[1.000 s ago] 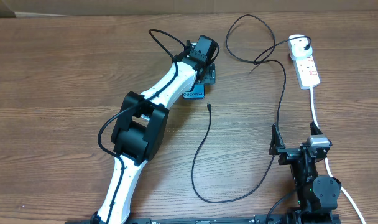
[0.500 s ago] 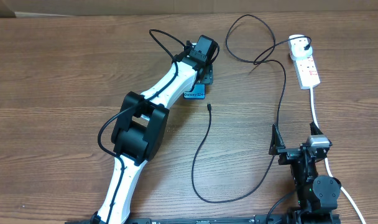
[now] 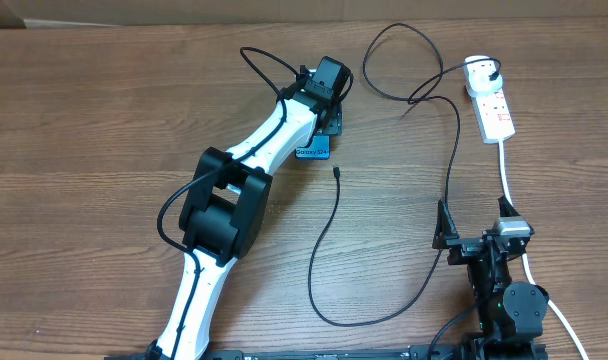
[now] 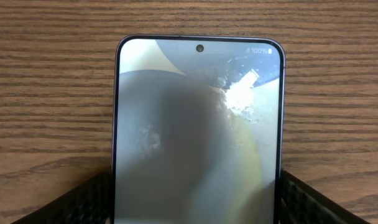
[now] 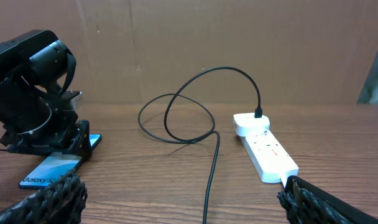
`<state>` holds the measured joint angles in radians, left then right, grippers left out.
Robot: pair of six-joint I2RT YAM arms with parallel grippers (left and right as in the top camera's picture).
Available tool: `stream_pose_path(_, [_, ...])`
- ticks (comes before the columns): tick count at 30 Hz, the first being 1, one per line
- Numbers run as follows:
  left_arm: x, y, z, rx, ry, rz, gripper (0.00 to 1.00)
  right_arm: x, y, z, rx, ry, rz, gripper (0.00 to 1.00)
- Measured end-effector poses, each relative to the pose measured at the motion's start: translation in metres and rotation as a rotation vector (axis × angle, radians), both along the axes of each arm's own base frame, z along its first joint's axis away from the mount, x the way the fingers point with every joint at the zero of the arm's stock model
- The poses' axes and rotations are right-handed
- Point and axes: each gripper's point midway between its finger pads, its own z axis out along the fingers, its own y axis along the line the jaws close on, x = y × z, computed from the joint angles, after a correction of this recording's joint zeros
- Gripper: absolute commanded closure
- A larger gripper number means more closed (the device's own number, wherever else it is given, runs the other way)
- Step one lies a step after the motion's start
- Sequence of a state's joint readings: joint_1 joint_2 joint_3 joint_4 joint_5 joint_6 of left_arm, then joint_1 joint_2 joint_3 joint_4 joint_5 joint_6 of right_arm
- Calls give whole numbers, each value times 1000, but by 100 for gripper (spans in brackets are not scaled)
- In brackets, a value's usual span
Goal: Plug charger to phone and switch on socket
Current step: 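Close the left gripper on the phone's top edge and grip it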
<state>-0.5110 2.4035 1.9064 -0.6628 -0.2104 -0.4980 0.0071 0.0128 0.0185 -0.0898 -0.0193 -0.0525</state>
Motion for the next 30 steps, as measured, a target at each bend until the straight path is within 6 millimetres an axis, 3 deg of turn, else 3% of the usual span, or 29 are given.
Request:
stream_pose_path(8, [0,0,0,1,3,0,18,0,0,0,0,0,0,0])
stream_pose_path(30, [0,0,0,1,2,0,23,0,0,0,0,0,0,0])
